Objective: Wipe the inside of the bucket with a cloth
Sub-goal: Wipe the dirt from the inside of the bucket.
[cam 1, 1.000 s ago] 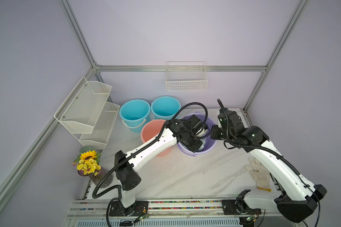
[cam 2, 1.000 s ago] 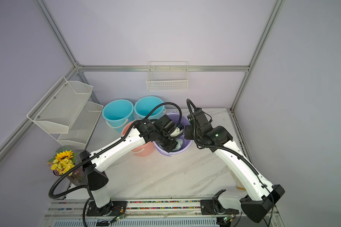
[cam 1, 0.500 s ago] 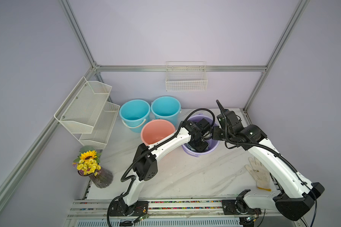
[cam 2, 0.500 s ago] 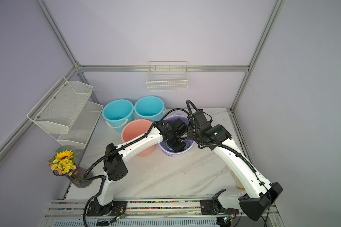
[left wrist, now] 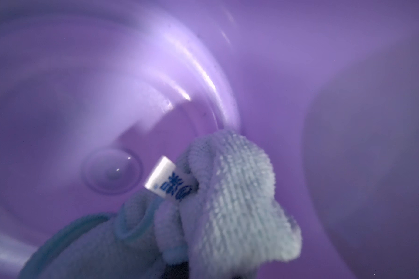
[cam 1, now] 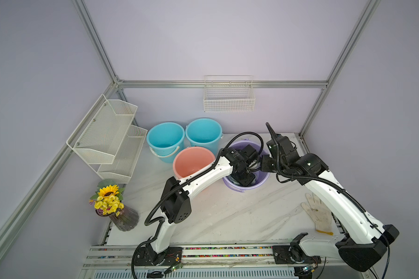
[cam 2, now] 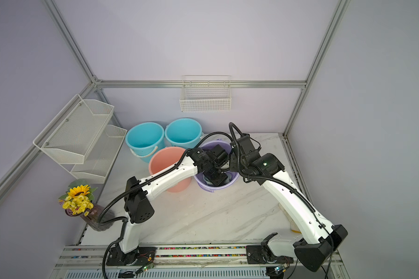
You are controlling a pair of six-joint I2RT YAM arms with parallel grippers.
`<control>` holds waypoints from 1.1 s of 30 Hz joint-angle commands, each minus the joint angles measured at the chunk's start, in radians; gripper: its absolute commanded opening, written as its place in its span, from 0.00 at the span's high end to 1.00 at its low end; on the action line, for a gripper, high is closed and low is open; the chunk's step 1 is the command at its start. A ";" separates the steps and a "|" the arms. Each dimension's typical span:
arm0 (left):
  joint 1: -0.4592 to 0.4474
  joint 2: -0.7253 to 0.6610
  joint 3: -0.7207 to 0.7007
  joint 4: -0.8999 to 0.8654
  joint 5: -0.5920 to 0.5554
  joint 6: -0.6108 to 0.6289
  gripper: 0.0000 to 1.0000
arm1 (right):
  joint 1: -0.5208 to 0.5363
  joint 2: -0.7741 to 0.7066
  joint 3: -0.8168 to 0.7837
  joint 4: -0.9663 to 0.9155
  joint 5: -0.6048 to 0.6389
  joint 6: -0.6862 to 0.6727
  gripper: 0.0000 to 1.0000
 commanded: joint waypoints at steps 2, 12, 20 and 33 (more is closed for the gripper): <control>-0.009 -0.158 -0.018 -0.096 -0.035 0.021 1.00 | 0.005 -0.015 0.044 0.123 0.012 0.030 1.00; -0.009 -0.185 -0.047 -0.109 -0.084 0.019 1.00 | 0.005 -0.010 0.051 0.119 -0.006 0.032 1.00; -0.009 -0.093 -0.016 -0.031 -0.057 0.012 1.00 | 0.005 -0.016 0.047 0.108 -0.018 0.044 1.00; -0.009 -0.086 -0.013 0.026 -0.045 -0.015 1.00 | 0.005 -0.018 0.055 0.095 -0.048 0.062 1.00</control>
